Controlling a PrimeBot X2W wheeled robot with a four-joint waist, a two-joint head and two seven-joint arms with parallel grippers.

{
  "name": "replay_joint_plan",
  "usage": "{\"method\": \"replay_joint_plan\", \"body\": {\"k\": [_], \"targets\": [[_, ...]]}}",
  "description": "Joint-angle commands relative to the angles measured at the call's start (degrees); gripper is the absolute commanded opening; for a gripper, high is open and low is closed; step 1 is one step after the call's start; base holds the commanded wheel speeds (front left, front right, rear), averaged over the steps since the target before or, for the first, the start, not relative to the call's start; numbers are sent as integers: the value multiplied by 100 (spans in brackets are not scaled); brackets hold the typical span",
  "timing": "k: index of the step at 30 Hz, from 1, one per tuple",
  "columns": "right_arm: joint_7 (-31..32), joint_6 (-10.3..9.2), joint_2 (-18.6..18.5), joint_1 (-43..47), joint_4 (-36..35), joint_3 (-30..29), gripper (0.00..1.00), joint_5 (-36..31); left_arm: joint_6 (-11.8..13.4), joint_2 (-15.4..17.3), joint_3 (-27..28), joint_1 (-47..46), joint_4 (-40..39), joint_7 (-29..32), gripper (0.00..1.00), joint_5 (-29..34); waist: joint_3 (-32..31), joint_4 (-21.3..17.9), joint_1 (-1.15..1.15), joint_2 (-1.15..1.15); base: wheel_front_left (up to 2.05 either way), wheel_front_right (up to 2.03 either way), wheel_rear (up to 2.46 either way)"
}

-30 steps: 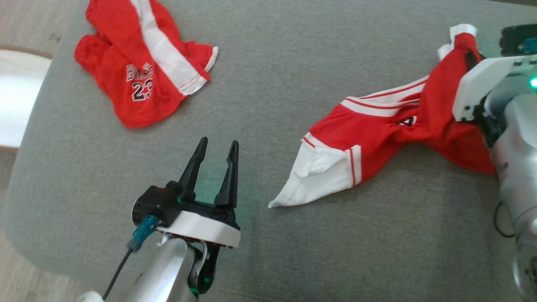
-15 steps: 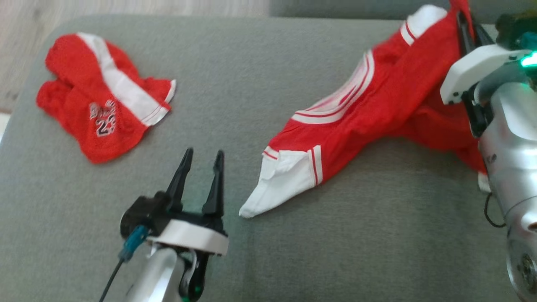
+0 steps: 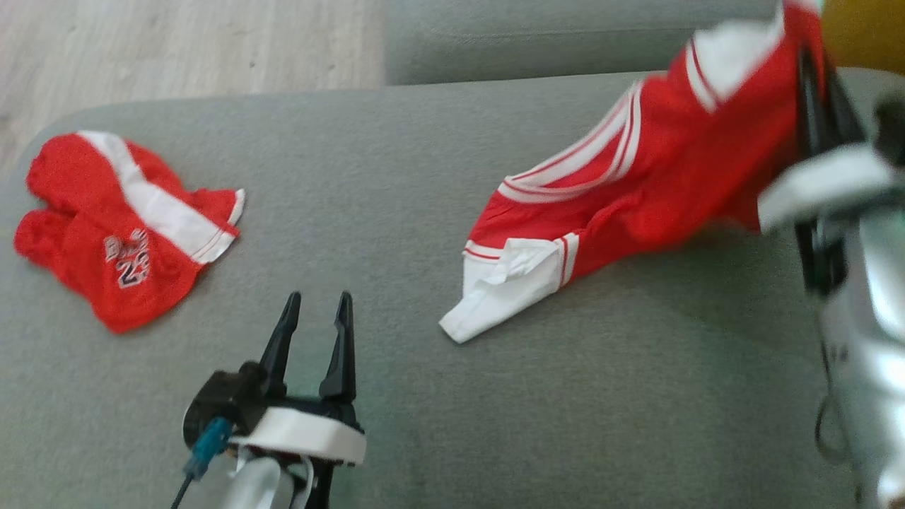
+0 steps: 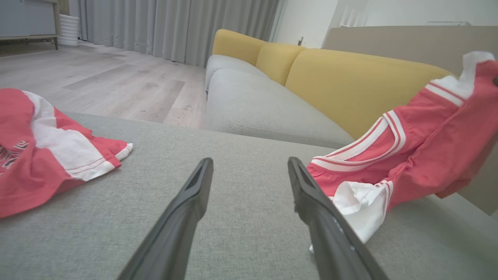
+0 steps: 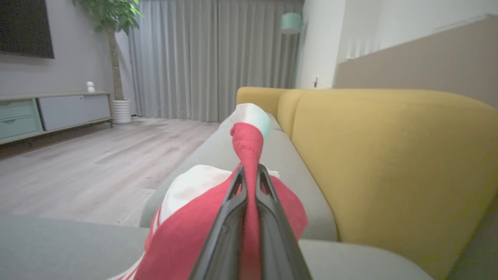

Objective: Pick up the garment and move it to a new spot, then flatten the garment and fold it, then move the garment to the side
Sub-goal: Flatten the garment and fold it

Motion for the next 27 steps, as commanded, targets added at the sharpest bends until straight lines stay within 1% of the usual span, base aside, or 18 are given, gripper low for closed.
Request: {"method": "replay_joint_plan", "body": {"k": [1, 5, 6, 9, 10, 11, 12, 15, 19, 21, 25, 27], "targets": [[-61, 39, 36, 49, -222, 16, 0, 31, -20, 31, 200, -95, -197, -46, 100, 38, -77, -98, 1, 0, 0, 0, 0], [-61, 39, 169, 1034, -653, -422, 0, -75, -20, 31, 252, 13, -213, -46, 100, 49, -140, -279, 1, 0, 0, 0, 0], [-32, 39, 313, 1469, -796, -752, 0, -160, -13, 31, 282, 33, -218, -46, 100, 57, -150, -365, 1, 0, 0, 0, 0], [183, 39, 568, 2041, -949, -1152, 0, -354, -12, 31, 311, 39, -221, -46, 100, 56, -145, -473, 1, 0, 0, 0, 0], [231, 39, 660, 2188, -1012, -1254, 18, -371, -13, 31, 318, 38, -217, -46, 100, 59, -140, -508, 1, 0, 0, 0, 0], [272, 39, 731, 2315, -1079, -1356, 83, -404, -17, 31, 321, 34, -209, -46, 100, 62, -128, -539, 1, 0, 0, 0, 0], [335, 39, 789, 2424, -1130, -1455, 100, -446, -23, 31, 319, 24, -196, -46, 100, 70, -115, -560, 1, 0, 0, 0, 0], [380, 39, 920, 2625, -1365, -1700, 100, -562, -43, 31, 319, -19, -157, -46, 100, 89, -89, -594, 1, 0, 0, 0, 0], [307, 39, 1010, 2767, -1777, -1767, 100, -545, -55, 31, 336, -47, -135, -46, 100, 88, -82, -610, 1, 0, 0, 0, 0], [226, 39, 1024, 2812, -2038, -1554, 100, -470, -59, 31, 333, -46, -128, -46, 100, 93, -83, -611, 1, 0, 0, 0, 0], [98, 39, 1030, 2909, -2500, -834, 100, -102, -69, 31, 312, -62, -137, -46, 100, 110, -85, -577, 1, 0, 0, 0, 0], [62, 39, 1031, 2969, -2639, -573, 100, -6, -71, 31, 316, -69, -168, -46, 100, 112, -94, -542, 1, 0, 0, 0, 0]]}}
